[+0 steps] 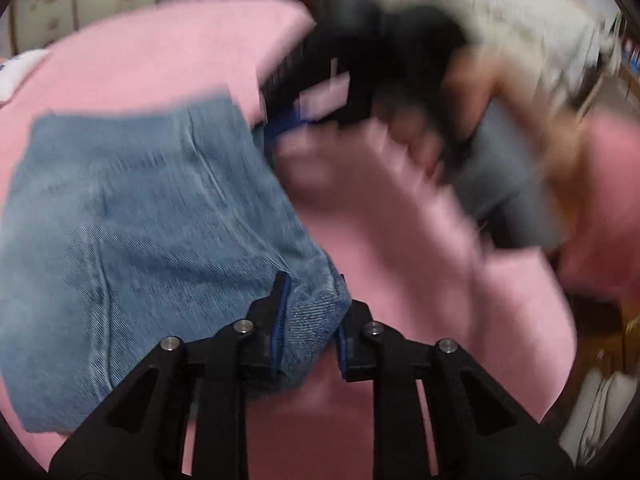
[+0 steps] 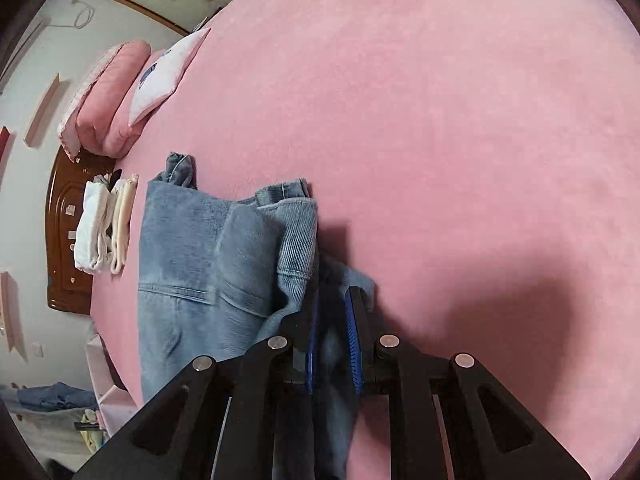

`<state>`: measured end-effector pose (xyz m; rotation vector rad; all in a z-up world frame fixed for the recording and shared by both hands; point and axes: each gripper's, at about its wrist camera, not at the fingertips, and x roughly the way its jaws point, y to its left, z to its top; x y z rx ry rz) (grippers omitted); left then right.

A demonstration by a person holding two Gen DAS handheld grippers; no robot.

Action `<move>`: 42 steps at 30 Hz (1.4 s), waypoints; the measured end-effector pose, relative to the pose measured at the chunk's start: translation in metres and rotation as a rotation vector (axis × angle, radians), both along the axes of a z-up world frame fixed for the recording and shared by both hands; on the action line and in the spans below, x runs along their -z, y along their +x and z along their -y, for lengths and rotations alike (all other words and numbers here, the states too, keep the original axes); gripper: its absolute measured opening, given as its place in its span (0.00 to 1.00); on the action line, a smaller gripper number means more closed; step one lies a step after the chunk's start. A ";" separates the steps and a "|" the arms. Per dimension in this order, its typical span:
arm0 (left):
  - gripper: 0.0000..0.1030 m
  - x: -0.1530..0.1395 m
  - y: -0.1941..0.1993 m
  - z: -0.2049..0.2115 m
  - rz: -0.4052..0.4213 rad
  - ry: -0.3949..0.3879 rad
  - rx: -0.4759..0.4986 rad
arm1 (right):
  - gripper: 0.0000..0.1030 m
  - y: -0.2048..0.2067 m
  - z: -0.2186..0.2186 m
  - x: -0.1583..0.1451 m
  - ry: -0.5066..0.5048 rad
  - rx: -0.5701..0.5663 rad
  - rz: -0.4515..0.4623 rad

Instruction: Fold large clothes

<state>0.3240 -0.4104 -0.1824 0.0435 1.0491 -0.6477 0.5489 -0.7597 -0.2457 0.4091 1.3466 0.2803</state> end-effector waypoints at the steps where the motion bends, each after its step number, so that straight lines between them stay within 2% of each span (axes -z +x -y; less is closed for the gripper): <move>1: 0.24 0.010 -0.003 0.005 -0.009 0.035 0.028 | 0.25 0.001 -0.002 -0.007 -0.015 0.006 0.000; 3: 0.30 0.012 -0.008 0.009 0.028 0.063 0.059 | 0.29 -0.018 0.002 -0.028 -0.026 0.008 0.000; 4: 0.42 0.010 -0.008 0.010 0.019 0.062 0.077 | 0.29 -0.026 -0.006 -0.034 -0.020 0.000 0.002; 5: 0.50 0.007 -0.009 0.010 -0.012 0.047 0.098 | 0.29 -0.041 -0.042 -0.030 -0.021 -0.002 0.007; 6: 0.60 0.004 -0.010 0.011 -0.030 0.042 0.108 | 0.32 -0.050 -0.046 -0.039 -0.009 -0.008 0.016; 8: 0.61 -0.009 -0.014 0.005 -0.045 0.064 0.112 | 0.42 -0.077 -0.041 -0.068 0.032 -0.013 0.046; 10: 0.61 -0.031 -0.019 -0.018 -0.037 0.053 0.078 | 0.64 -0.099 -0.041 -0.081 0.069 -0.005 0.070; 12: 0.64 -0.050 -0.018 -0.048 -0.014 0.040 -0.011 | 0.67 -0.113 -0.065 -0.082 0.110 -0.020 0.056; 14: 0.67 -0.059 -0.008 -0.091 -0.011 0.079 -0.156 | 0.67 -0.126 -0.075 -0.083 0.120 -0.057 0.013; 18: 0.66 -0.042 0.028 -0.163 -0.111 0.140 -0.375 | 0.67 -0.140 -0.112 -0.071 -0.016 -0.103 -0.077; 19: 0.64 -0.033 0.036 -0.181 -0.159 0.147 -0.433 | 0.66 -0.138 -0.130 -0.056 -0.056 -0.114 -0.105; 20: 0.62 -0.023 0.044 -0.198 -0.214 0.123 -0.469 | 0.66 -0.144 -0.137 -0.050 -0.108 -0.125 -0.136; 22: 0.55 -0.007 0.057 -0.211 -0.305 0.070 -0.487 | 0.66 -0.150 -0.154 -0.037 -0.195 -0.144 -0.155; 24: 0.50 0.017 0.062 -0.217 -0.367 0.080 -0.486 | 0.65 -0.155 -0.168 -0.033 -0.281 -0.181 -0.153; 26: 0.49 0.028 0.058 -0.212 -0.347 0.124 -0.462 | 0.61 -0.160 -0.179 -0.032 -0.359 -0.236 -0.162; 27: 0.48 0.031 0.050 -0.208 -0.327 0.146 -0.442 | 0.56 -0.162 -0.184 -0.032 -0.379 -0.255 -0.167; 29: 0.46 0.036 0.046 -0.199 -0.321 0.193 -0.402 | 0.51 -0.165 -0.183 -0.034 -0.388 -0.252 -0.194; 30: 0.46 0.040 0.044 -0.195 -0.344 0.211 -0.388 | 0.46 -0.166 -0.182 -0.034 -0.390 -0.240 -0.212; 31: 0.46 0.044 0.045 -0.196 -0.387 0.212 -0.390 | 0.35 -0.165 -0.185 -0.033 -0.394 -0.219 -0.230; 32: 0.46 0.046 0.048 -0.199 -0.424 0.198 -0.402 | 0.33 -0.165 -0.177 -0.034 -0.375 -0.173 -0.265; 33: 0.46 0.046 0.048 -0.200 -0.450 0.178 -0.412 | 0.23 -0.165 -0.170 -0.035 -0.366 -0.131 -0.292; 36: 0.46 0.051 0.046 -0.210 -0.493 0.136 -0.423 | 0.23 -0.170 -0.156 -0.037 -0.307 -0.066 -0.344; 40: 0.46 0.061 0.036 -0.225 -0.550 0.065 -0.465 | 0.22 -0.180 -0.176 -0.041 -0.374 -0.099 -0.338; 42: 0.46 0.068 0.038 -0.235 -0.588 0.013 -0.515 | 0.22 -0.186 -0.179 -0.044 -0.370 -0.075 -0.334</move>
